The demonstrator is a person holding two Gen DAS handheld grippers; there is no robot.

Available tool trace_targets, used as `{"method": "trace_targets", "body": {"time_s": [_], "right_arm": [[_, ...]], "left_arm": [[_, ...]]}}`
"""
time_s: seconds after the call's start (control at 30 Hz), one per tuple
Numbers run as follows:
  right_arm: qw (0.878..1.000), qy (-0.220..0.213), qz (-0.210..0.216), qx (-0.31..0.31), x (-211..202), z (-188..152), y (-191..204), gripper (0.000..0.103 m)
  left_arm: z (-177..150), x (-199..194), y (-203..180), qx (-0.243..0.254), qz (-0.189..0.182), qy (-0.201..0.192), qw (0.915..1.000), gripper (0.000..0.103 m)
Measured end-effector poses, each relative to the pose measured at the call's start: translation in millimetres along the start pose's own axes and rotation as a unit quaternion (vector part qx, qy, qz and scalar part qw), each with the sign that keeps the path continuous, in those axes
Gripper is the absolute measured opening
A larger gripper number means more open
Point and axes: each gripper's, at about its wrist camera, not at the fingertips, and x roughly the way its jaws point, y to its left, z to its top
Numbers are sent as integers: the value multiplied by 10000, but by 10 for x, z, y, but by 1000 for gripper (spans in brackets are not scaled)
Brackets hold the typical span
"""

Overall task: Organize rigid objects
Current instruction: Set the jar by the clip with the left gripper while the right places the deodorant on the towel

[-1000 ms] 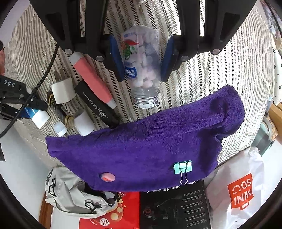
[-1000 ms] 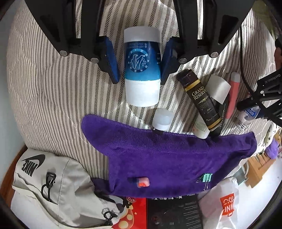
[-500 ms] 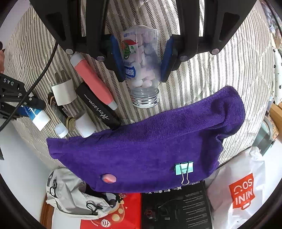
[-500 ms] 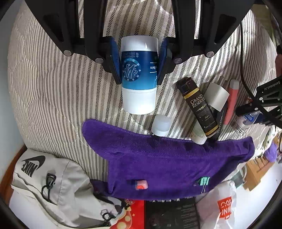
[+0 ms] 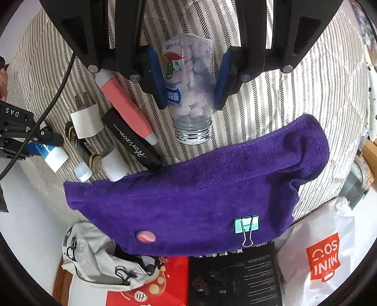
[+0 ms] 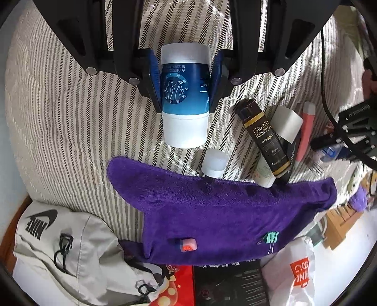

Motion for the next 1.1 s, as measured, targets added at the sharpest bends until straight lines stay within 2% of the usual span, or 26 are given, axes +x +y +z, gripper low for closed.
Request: {"method": "trace_targets", "body": {"time_s": [0.3,0.57,1.1], "right_arm": [[9997,-13,235,-2,-107,-9,1,36],[9990,-78,422,-110,-197,82,33,36],[9970,-247,690,-232,-241,412,107,36]], "left_arm": [[-43,-85,57,-147,-339,32,9993,39],[-13,-271,241,-394,-551,-176,9975,39],[176,-371,525,-618,-591,-361,9957,39]]}}
